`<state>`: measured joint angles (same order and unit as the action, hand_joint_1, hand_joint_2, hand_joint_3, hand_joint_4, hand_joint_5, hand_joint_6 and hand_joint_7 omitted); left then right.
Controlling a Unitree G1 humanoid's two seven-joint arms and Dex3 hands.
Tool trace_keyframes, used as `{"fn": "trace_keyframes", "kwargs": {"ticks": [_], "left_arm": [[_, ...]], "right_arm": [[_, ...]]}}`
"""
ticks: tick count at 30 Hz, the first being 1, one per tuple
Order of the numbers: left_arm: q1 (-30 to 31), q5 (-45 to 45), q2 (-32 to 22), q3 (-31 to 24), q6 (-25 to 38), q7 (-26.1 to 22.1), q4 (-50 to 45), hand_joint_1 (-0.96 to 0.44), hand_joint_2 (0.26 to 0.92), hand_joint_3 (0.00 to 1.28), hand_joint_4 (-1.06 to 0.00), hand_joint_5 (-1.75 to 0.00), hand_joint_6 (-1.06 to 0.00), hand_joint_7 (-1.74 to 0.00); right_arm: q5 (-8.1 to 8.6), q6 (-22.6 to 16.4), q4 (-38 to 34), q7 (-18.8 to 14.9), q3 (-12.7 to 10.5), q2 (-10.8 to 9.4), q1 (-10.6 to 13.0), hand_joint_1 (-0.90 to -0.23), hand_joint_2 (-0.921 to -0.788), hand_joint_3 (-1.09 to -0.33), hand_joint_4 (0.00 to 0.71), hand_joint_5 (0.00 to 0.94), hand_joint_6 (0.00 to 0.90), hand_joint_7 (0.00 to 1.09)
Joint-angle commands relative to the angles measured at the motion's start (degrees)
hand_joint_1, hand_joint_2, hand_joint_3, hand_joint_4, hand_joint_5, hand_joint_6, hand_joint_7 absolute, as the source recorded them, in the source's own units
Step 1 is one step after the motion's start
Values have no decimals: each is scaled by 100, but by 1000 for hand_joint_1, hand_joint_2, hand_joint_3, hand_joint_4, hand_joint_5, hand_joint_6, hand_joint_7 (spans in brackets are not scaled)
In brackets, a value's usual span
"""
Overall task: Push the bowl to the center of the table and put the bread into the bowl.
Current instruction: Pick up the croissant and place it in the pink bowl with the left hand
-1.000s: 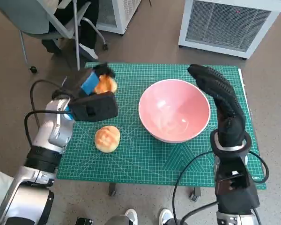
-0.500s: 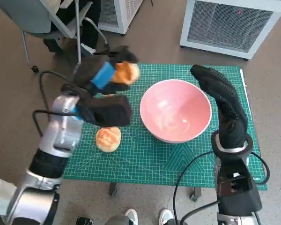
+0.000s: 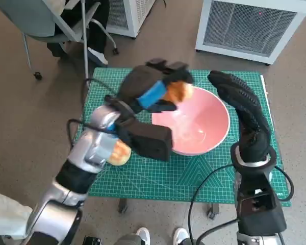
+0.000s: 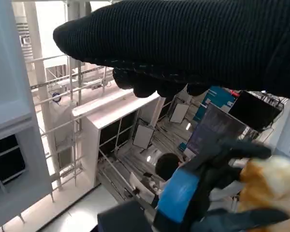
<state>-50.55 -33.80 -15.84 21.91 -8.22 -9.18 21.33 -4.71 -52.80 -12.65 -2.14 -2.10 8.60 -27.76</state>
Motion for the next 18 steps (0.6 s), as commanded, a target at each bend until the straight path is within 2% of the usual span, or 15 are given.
{"fn": "trace_keyframes", "kwargs": {"ticks": [1, 4, 6, 7, 9, 11, 12, 14, 18], "left_arm": [[-262, -76, 158, 158, -307, 148, 595, 2, 920, 65, -737, -1097, -581, -1227], [-370, -101, 217, 255, -492, 151, 979, 1, 920, 90, -701, -1128, -562, -1254], [-435, -108, 207, 345, -630, 32, 1210, 1, 921, 143, -632, -1223, -512, -1280], [-464, -112, 194, 389, -698, -40, 1311, 12, 915, 148, -571, -1108, -470, -1158], [-568, -95, 143, 503, -902, -296, 1582, 34, 918, 127, -458, -577, -417, -646], [-740, 13, 100, 589, -1025, -817, 1863, 31, 917, 118, -388, -374, -395, -460], [-809, 65, 91, 605, -1046, -1029, 1956, 4, 907, 104, -283, -239, -343, -318], [-901, 153, 79, 588, -1063, -1334, 2071, -40, 905, 64, -168, -98, -286, -150], [-846, 279, 10, 448, -1216, -1482, 2051, -112, 903, 36, -82, -26, -244, -53]], "right_arm": [[39, 70, 62, -32, -11, 38, 196, -357, -921, -564, 398, 18, -1, 916], [72, 84, 113, -40, -16, 47, 232, -356, -921, -565, 398, 19, -1, 915], [79, 96, 145, -39, -19, 50, 256, -355, -921, -565, 398, 19, -1, 914], [79, 103, 160, -38, -20, 49, 267, -355, -921, -566, 398, 19, -1, 914], [78, 117, 195, -34, -24, 47, 291, -355, -921, -566, 397, 19, -1, 913], [79, 123, 225, -29, -33, 50, 316, -356, -921, -566, 397, 20, -1, 913], [79, 126, 235, -27, -37, 51, 325, -356, -921, -566, 397, 20, -1, 913], [69, 134, 259, -18, -43, 48, 341, -356, -921, -566, 397, 20, -1, 912], [44, 154, 300, 0, -55, 42, 358, -360, -921, -566, 397, 20, -1, 911]]}}
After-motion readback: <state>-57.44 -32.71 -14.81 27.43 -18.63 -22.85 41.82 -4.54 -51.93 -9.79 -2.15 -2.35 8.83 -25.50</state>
